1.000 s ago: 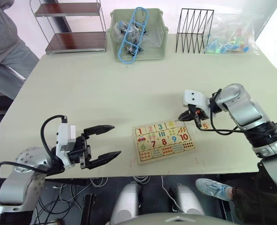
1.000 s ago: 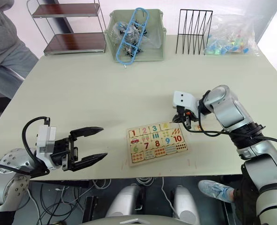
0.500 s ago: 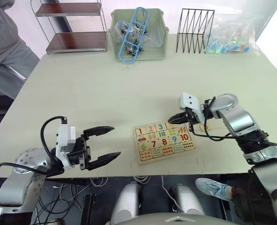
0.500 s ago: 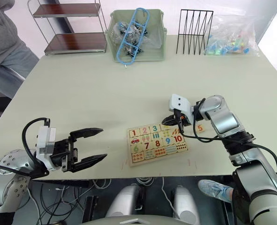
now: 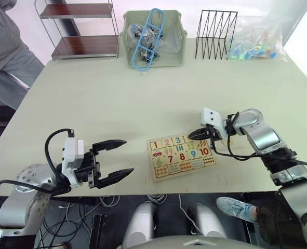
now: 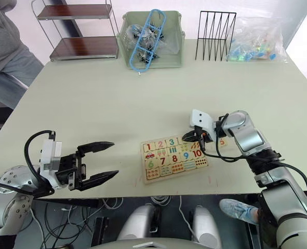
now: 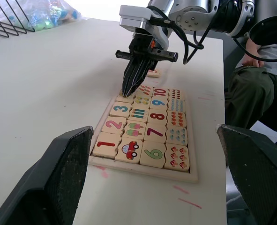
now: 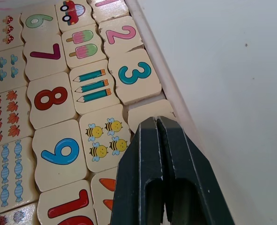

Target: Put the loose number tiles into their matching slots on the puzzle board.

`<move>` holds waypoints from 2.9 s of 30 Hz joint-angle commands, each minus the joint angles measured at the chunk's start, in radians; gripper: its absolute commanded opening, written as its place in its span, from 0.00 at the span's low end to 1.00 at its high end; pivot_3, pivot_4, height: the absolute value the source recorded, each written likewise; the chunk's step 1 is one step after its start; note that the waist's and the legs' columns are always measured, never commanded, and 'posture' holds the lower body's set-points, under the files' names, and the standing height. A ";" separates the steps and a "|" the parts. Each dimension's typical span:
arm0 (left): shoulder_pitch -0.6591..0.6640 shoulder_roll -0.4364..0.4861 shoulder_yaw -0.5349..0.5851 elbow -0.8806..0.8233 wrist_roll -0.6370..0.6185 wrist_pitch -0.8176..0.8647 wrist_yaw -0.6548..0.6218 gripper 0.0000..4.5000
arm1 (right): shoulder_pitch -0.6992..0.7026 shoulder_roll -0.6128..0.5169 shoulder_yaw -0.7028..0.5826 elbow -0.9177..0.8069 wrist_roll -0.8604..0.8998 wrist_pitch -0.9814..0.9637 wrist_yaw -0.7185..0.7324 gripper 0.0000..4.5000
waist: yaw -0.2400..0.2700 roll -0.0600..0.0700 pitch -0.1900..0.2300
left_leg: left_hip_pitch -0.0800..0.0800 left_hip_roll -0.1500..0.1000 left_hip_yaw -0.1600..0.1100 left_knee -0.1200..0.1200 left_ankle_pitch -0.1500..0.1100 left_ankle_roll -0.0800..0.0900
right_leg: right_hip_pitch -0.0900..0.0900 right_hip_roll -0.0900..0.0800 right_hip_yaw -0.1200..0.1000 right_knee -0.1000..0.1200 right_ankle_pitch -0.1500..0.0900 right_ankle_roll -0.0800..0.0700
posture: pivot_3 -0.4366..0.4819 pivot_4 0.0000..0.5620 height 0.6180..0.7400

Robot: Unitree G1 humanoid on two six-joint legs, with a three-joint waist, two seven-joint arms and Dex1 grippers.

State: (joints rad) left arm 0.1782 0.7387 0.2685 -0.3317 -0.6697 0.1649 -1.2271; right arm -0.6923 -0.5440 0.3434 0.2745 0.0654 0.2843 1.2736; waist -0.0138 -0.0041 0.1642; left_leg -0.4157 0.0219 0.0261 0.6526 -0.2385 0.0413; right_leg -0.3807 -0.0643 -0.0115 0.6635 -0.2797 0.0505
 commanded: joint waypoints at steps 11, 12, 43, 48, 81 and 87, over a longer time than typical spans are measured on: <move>0.066 -0.035 0.069 -0.035 -0.003 0.029 0.125 1.00 | 0.153 -0.011 -0.255 -0.137 0.209 -0.048 -0.057 0.01 | 0.003 0.000 0.000 | -0.001 0.000 -0.001 0.000 0.000 0.000 | 0.000 -0.005 0.000 -0.001 0.000 0.000 | 0.48 0.27 1.00; 0.075 -0.037 0.073 -0.037 -0.001 0.033 0.134 1.00 | 0.174 -0.013 -0.280 -0.148 0.229 -0.054 -0.060 0.01 | 0.003 0.000 0.000 | -0.001 0.000 0.000 0.000 0.000 0.000 | 0.000 -0.005 0.000 -0.001 0.000 0.000 | 0.48 0.27 1.00; 0.193 -0.125 0.175 0.043 0.067 -0.044 0.258 1.00 | 0.876 -0.114 -0.830 -0.317 0.517 -0.203 -0.108 0.98 | 0.008 -0.001 0.000 | 0.002 0.000 0.000 0.001 0.000 0.000 | 0.003 -0.004 0.003 -0.001 -0.001 0.000 | 0.48 0.27 1.00; 0.200 -0.130 0.179 0.046 0.068 -0.048 0.251 1.00 | 0.929 -0.099 -0.839 -0.328 0.518 -0.230 -0.115 0.98 | 0.008 -0.001 0.000 | 0.002 0.001 0.000 0.001 0.000 0.000 | 0.003 -0.004 0.004 -0.001 -0.002 -0.003 | 0.48 0.27 1.00; 0.126 -0.092 0.135 0.049 0.064 -0.063 0.132 1.00 | 0.864 -0.138 -0.800 -0.272 0.516 -0.268 -0.046 0.98 | 0.009 -0.001 -0.001 | 0.002 0.001 0.000 0.001 0.000 0.000 | 0.003 -0.002 0.003 -0.001 -0.001 0.000 | 0.48 0.27 1.00; 0.076 -0.070 0.104 0.039 0.048 -0.048 0.082 1.00 | 0.713 -0.211 -0.733 -0.163 0.489 -0.270 0.056 0.98 | 0.008 -0.001 -0.001 | 0.002 0.001 0.001 0.002 0.000 0.000 | 0.004 0.001 0.003 -0.001 0.000 0.000 | 0.48 0.27 1.00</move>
State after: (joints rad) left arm 0.2712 0.6491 0.3801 -0.2666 -0.5939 0.1212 -1.1219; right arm 0.0706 -0.7235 -0.4044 0.0843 0.5569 0.0313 1.2863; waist -0.0061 -0.0053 0.1636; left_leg -0.4133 0.0228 0.0273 0.6544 -0.2383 0.0418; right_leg -0.3771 -0.0631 -0.0084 0.6627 -0.2802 0.0503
